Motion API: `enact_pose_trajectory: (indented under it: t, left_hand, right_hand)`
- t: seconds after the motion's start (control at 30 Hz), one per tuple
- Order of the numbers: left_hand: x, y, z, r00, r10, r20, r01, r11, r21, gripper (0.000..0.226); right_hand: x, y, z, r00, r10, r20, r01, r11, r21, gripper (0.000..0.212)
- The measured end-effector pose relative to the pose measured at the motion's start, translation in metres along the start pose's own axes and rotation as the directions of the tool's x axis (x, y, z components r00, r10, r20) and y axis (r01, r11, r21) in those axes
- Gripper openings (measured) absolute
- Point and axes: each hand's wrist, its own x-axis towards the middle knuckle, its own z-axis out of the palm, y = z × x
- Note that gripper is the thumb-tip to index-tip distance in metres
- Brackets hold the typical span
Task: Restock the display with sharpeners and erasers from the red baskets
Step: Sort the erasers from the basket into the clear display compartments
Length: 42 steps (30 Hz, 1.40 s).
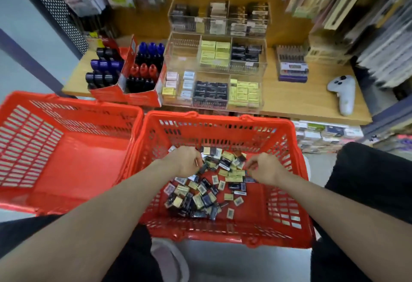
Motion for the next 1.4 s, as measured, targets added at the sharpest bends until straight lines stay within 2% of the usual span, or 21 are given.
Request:
enact_pose_trajectory:
  t: [0.1, 0.2, 0.3, 0.4, 0.5, 0.6, 0.67, 0.73, 0.77, 0.8, 0.87, 0.93, 1.03, 1.07, 1.1, 1.17, 1.23, 1.27, 1.3, 1.33, 1.4]
  left_hand:
    - [0.021, -0.018, 0.032, 0.997, -0.029, 0.074, 0.036, 0.995, -0.088, 0.027]
    - [0.043, -0.027, 0.063, 0.990, -0.057, 0.133, 0.069, 0.994, -0.085, 0.031]
    - [0.058, -0.032, 0.098, 0.976, -0.004, 0.217, 0.002, 1.000, 0.010, 0.041]
    - [0.063, -0.032, 0.129, 0.960, 0.043, 0.278, -0.082, 0.988, 0.129, 0.061]
    - [0.065, -0.030, 0.151, 0.978, 0.070, 0.196, -0.124, 0.953, 0.276, 0.068]
    - [0.068, -0.034, 0.163, 0.988, 0.104, 0.112, -0.132, 0.951, 0.279, 0.063]
    - [0.066, -0.039, 0.163, 0.993, 0.115, 0.038, -0.120, 0.977, 0.175, 0.061]
    - [0.063, -0.045, 0.162, 0.992, 0.062, -0.105, -0.071, 0.994, -0.077, 0.060]
    - [0.060, -0.048, 0.160, 0.985, -0.019, -0.173, -0.029, 0.962, -0.271, 0.060]
    - [0.059, -0.050, 0.156, 0.971, -0.127, -0.201, 0.017, 0.882, -0.471, 0.057]
    - [0.058, -0.057, 0.149, 0.939, -0.307, -0.152, 0.078, 0.624, -0.778, 0.040]
    - [0.056, -0.067, 0.139, 0.907, -0.418, -0.039, 0.141, 0.391, -0.909, 0.017]
    - [0.048, -0.087, 0.132, 0.868, -0.457, 0.196, 0.239, 0.037, -0.970, 0.034]
    - [0.045, -0.093, 0.130, 0.863, -0.446, 0.236, 0.271, 0.015, -0.962, 0.037]
    - [0.042, -0.097, 0.130, 0.866, -0.436, 0.247, 0.312, 0.084, -0.946, 0.035]
    - [0.041, -0.100, 0.133, 0.876, -0.420, 0.239, 0.386, 0.310, -0.869, 0.028]
    - [0.043, -0.097, 0.138, 0.888, -0.415, 0.197, 0.410, 0.523, -0.747, 0.020]
    - [0.045, -0.094, 0.142, 0.900, -0.400, 0.173, 0.407, 0.628, -0.663, 0.020]
    - [0.045, -0.090, 0.145, 0.907, -0.389, 0.161, 0.410, 0.728, -0.550, 0.023]
    - [0.044, -0.085, 0.148, 0.906, -0.395, 0.152, 0.420, 0.796, -0.435, 0.029]
    - [0.043, -0.076, 0.155, 0.892, -0.440, 0.106, 0.452, 0.850, -0.272, 0.041]
  right_hand:
    - [0.023, 0.018, 0.033, 0.995, 0.078, 0.069, -0.083, 0.994, 0.074, 0.022]
    - [0.046, 0.031, 0.064, 0.988, 0.092, 0.124, -0.107, 0.987, 0.120, 0.023]
    - [0.058, 0.038, 0.094, 0.979, 0.096, 0.182, -0.131, 0.973, 0.191, 0.021]
    - [0.062, 0.041, 0.117, 0.971, 0.129, 0.202, -0.180, 0.948, 0.262, 0.017]
    - [0.058, 0.041, 0.134, 0.970, 0.154, 0.190, -0.207, 0.932, 0.299, 0.016]
    - [0.053, 0.039, 0.144, 0.974, 0.161, 0.160, -0.209, 0.911, 0.355, 0.017]
    - [0.049, 0.034, 0.148, 0.978, 0.149, 0.146, -0.190, 0.925, 0.330, 0.013]
    - [0.045, 0.027, 0.152, 0.984, 0.113, 0.135, -0.148, 0.949, 0.278, 0.018]
    - [0.044, 0.023, 0.155, 0.989, 0.081, 0.122, -0.111, 0.960, 0.258, 0.023]
    - [0.044, 0.018, 0.157, 0.994, 0.042, 0.101, -0.066, 0.969, 0.239, 0.028]
    - [0.048, 0.007, 0.166, 0.997, -0.037, 0.073, 0.024, 0.985, 0.173, 0.038]
    - [0.054, -0.007, 0.180, 0.994, -0.069, 0.079, 0.066, 0.997, 0.042, 0.050]
    - [0.061, -0.022, 0.198, 0.993, -0.101, 0.057, 0.111, 0.971, -0.212, 0.057]
    - [0.063, -0.025, 0.201, 0.992, -0.120, 0.048, 0.128, 0.960, -0.250, 0.054]
    - [0.065, -0.025, 0.202, 0.989, -0.141, 0.047, 0.148, 0.956, -0.254, 0.051]
    - [0.069, -0.021, 0.198, 0.986, -0.156, 0.062, 0.164, 0.977, -0.136, 0.041]
    - [0.073, -0.014, 0.187, 0.995, -0.075, 0.069, 0.065, 0.989, 0.136, 0.031]
    - [0.074, -0.010, 0.181, 0.996, -0.003, 0.089, -0.025, 0.950, 0.312, 0.028]
    - [0.073, -0.006, 0.176, 0.987, 0.079, 0.142, -0.141, 0.855, 0.499, 0.027]
    - [0.071, -0.004, 0.169, 0.963, 0.145, 0.226, -0.261, 0.700, 0.665, 0.027]
    - [0.065, 0.002, 0.159, 0.913, 0.196, 0.356, -0.407, 0.404, 0.820, 0.029]
